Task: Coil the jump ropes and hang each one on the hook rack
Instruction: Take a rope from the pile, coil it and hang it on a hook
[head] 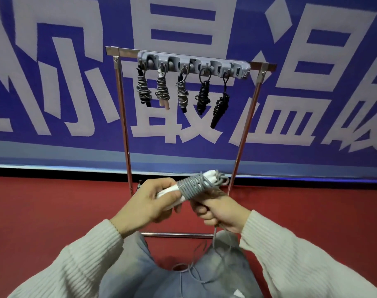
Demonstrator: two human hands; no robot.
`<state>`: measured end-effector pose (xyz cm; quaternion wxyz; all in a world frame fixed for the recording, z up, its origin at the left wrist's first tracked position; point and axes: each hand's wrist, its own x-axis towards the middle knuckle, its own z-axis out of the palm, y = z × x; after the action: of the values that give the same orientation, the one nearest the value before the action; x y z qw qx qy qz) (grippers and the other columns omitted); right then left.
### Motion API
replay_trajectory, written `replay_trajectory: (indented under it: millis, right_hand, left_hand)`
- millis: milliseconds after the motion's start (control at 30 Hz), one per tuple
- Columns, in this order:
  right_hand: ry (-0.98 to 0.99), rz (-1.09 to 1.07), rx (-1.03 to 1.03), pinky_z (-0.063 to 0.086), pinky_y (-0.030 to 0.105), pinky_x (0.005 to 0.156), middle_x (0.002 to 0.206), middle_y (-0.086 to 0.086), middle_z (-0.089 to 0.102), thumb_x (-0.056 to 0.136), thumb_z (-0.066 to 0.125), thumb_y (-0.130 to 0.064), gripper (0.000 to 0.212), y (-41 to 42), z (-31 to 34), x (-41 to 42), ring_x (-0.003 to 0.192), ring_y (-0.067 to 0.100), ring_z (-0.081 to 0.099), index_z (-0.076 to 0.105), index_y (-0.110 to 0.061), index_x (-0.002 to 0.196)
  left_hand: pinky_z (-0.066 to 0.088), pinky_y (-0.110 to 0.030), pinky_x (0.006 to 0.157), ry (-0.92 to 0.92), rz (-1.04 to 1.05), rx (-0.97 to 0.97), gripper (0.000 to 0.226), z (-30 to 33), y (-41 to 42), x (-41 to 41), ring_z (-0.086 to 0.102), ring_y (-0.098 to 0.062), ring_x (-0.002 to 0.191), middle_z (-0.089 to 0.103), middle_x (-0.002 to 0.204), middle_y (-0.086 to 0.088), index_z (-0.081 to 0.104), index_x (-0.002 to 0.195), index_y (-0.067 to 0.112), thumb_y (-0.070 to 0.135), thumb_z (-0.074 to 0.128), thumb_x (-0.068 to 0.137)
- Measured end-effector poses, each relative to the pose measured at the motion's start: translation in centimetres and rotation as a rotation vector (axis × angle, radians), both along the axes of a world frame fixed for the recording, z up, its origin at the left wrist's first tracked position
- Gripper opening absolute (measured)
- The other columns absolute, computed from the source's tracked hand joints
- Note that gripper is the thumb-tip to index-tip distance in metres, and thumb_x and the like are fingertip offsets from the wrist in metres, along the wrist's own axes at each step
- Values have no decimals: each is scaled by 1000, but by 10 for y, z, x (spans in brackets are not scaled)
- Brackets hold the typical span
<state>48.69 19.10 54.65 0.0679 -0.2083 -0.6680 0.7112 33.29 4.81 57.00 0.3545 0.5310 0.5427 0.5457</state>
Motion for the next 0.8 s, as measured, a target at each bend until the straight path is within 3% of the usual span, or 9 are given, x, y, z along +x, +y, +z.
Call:
replay_trajectory:
  millis: [100, 167, 233, 333, 400, 500, 567, 633, 800]
  right_hand:
    - [-11, 19, 262, 22, 19, 40, 58, -7, 35, 108, 44, -37, 31, -7, -5, 6, 43, 6, 23, 69, -21, 97]
    - [-30, -5, 570, 38, 22, 54, 59, -12, 50, 108, 46, -36, 30, -7, -6, 12, 51, 3, 44, 74, -24, 103]
    - [-99, 57, 929, 47, 27, 70, 76, -10, 69, 106, 50, -39, 27, -2, 2, 17, 69, 6, 61, 73, -26, 108]
    - [-178, 171, 1444, 52, 35, 75, 89, -6, 73, 102, 47, -48, 30, 12, 30, 18, 82, 15, 66, 69, -29, 109]
    - [-197, 204, 1557, 53, 36, 78, 94, -9, 75, 98, 54, -50, 25, 20, 51, 15, 88, 16, 68, 71, -35, 109]
    - [-156, 304, 1389, 54, 35, 74, 81, -12, 73, 92, 69, -40, 13, 30, 73, -1, 77, 7, 66, 76, -31, 98]
    - [-128, 336, 1160, 50, 20, 73, 79, -17, 72, 88, 77, -26, 7, 35, 81, -8, 77, -1, 66, 79, -24, 94]
    - [-85, 343, 943, 47, 12, 74, 80, -13, 74, 86, 80, -18, 9, 37, 82, -7, 78, -2, 67, 80, -14, 94]
    - [33, 239, 576, 52, 21, 75, 82, -6, 74, 89, 74, -5, 8, 36, 52, 0, 77, 5, 67, 75, -12, 89]
  left_hand:
    - [23, -17, 43, -175, 92, -1, 34, -5, 3, -12, 29, -12, 42, 48, 58, -10, 58, 78, 4, 34, 57, 95]
    - [24, -17, 42, -209, 198, -74, 35, -9, 8, -19, 30, -11, 40, 45, 55, -8, 57, 79, 4, 31, 56, 101]
    - [28, -19, 42, -50, 337, -186, 31, -17, 16, -22, 38, -10, 40, 55, 52, 3, 58, 80, 4, 23, 53, 105]
    - [39, -23, 47, 293, 444, -300, 16, -26, 24, -23, 50, -8, 42, 70, 63, 2, 54, 91, 15, 27, 60, 99]
    - [40, -20, 50, 437, 437, -332, 20, -28, 26, -20, 54, -1, 44, 72, 68, 0, 45, 98, 21, 30, 64, 97]
    - [48, -30, 62, 692, 269, -318, 17, -27, 27, -4, 66, -9, 64, 72, 73, 2, 49, 94, 23, 32, 64, 95]
    - [54, -38, 64, 727, 88, -267, 12, -21, 23, 9, 67, -12, 66, 71, 73, 4, 55, 90, 23, 33, 62, 91]
    - [53, -42, 60, 675, -22, -233, 14, -10, 18, 15, 61, -12, 59, 68, 71, -1, 58, 86, 20, 34, 56, 84]
    - [37, -28, 48, 353, -54, -94, 26, 2, 4, 24, 47, -15, 49, 58, 59, -6, 56, 73, 6, 30, 49, 81]
